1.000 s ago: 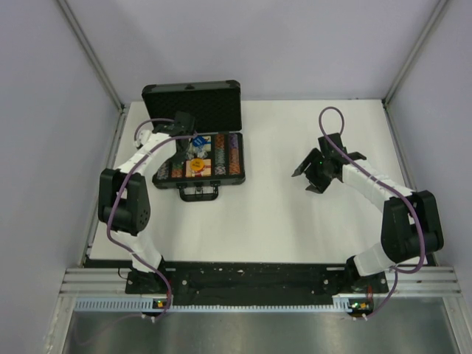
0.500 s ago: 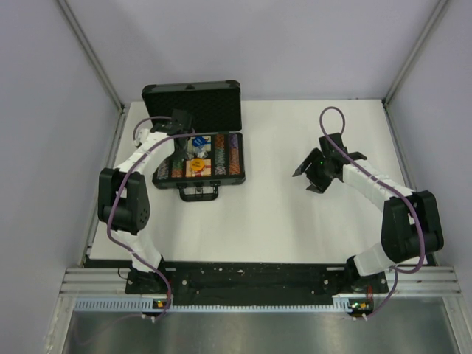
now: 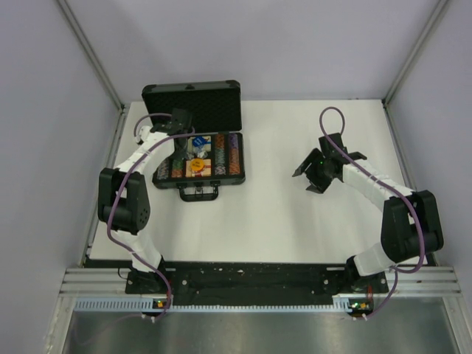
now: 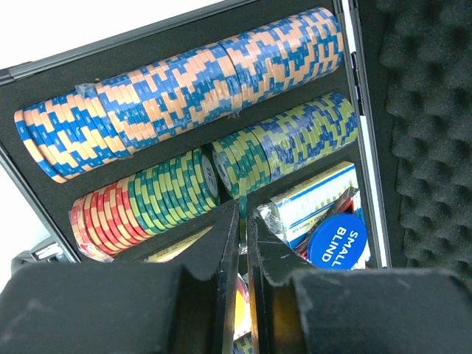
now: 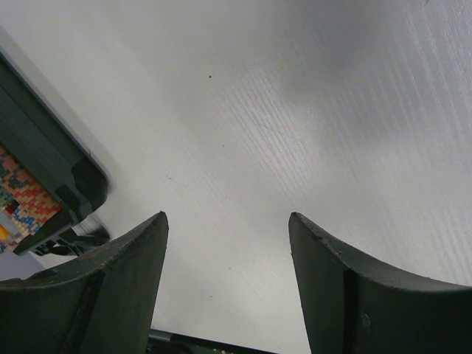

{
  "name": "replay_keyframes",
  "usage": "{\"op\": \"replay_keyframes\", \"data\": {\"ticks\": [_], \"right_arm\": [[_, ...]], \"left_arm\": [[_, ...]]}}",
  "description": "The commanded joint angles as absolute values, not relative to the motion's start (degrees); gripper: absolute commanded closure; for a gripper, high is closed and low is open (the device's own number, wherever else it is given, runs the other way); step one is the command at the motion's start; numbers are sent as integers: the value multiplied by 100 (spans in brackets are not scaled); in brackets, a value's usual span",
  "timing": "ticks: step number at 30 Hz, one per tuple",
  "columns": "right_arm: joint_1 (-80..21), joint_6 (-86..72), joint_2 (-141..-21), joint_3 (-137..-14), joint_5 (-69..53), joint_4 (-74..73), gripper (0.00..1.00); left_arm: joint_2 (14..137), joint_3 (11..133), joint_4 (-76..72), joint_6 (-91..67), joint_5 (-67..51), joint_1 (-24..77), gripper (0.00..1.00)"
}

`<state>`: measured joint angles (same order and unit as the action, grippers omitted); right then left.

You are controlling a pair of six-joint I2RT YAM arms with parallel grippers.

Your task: Pack up texas hold em set

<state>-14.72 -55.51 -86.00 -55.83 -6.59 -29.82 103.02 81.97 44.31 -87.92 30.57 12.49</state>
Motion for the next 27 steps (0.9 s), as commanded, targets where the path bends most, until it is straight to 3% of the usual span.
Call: {"op": "replay_keyframes", "data": {"ticks": [1, 9, 14, 16, 18, 27], "right_arm": [[-1415, -5502, -8604, -5642, -659, -2944, 34], [-1424, -5528, -8613, -5634, -677, -2936, 34], [-1415, -5528, -8622, -5616, -686, -2927, 34], [-1415, -5528, -8613, -5616, -686, -2936, 34], [-1424, -5528, -8622, -5616, -686, -2936, 34], [-1424, -5520, -8631, -5625, -686, -2936, 34]], "left_arm": [[10099, 8358, 4236, -8561, 3138, 1222, 84], [10002, 8200, 4324, -8657, 3138, 1222, 83], [10055, 8147, 4280, -8640, 3050, 1222, 87], [10072, 8156, 4280, -8613, 3041, 1222, 97], [10081, 8156, 4280, -8596, 3041, 1222, 100], [9827, 8191, 4298, -8508, 3164, 1222, 100]]}}
